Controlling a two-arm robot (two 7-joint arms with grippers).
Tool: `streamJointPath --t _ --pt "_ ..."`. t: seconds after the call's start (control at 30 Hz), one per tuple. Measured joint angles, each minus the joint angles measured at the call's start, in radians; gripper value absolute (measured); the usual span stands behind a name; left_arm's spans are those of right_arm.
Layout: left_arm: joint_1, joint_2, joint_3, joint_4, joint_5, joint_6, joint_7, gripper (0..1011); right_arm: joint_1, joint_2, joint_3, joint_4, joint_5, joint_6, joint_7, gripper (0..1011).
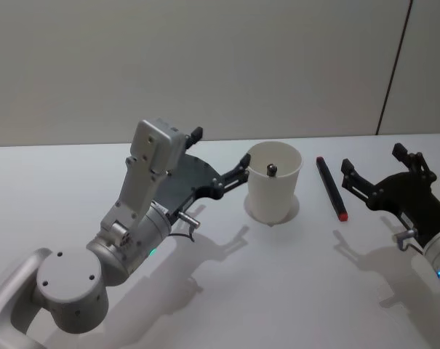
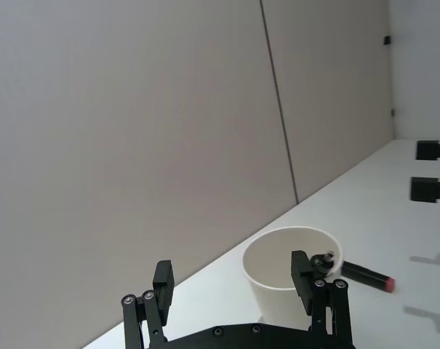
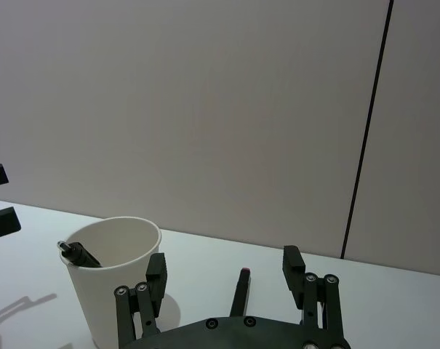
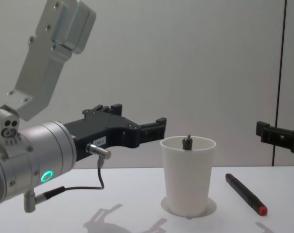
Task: Place the pen into the pen holder.
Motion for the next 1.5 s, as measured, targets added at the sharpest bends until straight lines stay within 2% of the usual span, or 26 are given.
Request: streamJointPath --t 0.27,0.47,1.17,1.5 --pt "-0.004 0.010 0.016 -0.008 0.033 0.004 0.104 1001 0.000 0.000 0.000 0.000 0.000 0.000 0.000 1001" --pt "-0.005 0.013 0.021 -0.012 0.046 0.006 0.144 1001 0.000 0.000 0.000 0.000 0.000 0.000 0.000 1001" --pt "-0.005 0.013 0.022 -0.012 0.048 0.006 0.151 1001 -0.001 0.001 0.002 0.000 0.001 0.000 0.001 1001" --pt "-0.005 0.013 0.021 -0.011 0.048 0.006 0.151 1001 -0.018 0.013 0.015 -0.014 0.018 -0.002 -0.010 1001"
